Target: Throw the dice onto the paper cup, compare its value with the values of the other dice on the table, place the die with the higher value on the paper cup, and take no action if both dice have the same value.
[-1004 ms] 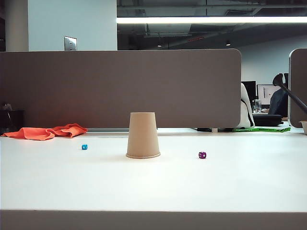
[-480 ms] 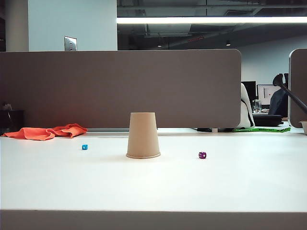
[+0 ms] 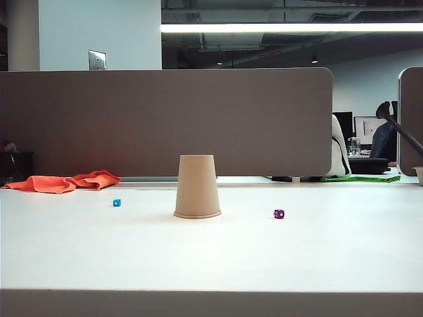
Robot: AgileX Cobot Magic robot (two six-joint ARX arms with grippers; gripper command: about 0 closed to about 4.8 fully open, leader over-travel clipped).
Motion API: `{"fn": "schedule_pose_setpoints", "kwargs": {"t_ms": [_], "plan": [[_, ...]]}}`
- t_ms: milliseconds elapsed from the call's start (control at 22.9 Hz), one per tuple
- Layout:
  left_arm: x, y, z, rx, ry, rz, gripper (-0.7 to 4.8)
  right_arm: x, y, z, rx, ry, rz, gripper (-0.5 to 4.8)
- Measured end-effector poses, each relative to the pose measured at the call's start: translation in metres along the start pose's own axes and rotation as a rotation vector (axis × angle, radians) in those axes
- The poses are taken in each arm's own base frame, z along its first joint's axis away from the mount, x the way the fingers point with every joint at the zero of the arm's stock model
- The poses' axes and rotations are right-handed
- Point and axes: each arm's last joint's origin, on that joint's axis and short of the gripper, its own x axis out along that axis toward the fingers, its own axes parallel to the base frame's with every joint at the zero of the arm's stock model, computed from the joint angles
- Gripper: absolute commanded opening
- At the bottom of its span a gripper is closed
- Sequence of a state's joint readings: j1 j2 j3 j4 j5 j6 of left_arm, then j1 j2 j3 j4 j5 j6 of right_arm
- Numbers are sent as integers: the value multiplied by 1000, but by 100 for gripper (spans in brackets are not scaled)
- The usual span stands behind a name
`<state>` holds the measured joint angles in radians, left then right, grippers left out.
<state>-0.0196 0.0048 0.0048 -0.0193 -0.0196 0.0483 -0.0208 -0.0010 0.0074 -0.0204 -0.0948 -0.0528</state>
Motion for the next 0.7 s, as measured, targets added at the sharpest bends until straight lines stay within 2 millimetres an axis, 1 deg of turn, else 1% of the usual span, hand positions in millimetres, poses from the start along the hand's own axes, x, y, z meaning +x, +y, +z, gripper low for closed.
{"fn": "schedule_pose_setpoints", "kwargs": {"t_ms": [175, 699], "plan": [[0, 0, 0, 0, 0, 0, -5, 0, -1, -2, 57, 21, -49, -1], [0, 0, 0, 0, 0, 0, -5, 0, -1, -2, 65, 24, -49, -1]]}}
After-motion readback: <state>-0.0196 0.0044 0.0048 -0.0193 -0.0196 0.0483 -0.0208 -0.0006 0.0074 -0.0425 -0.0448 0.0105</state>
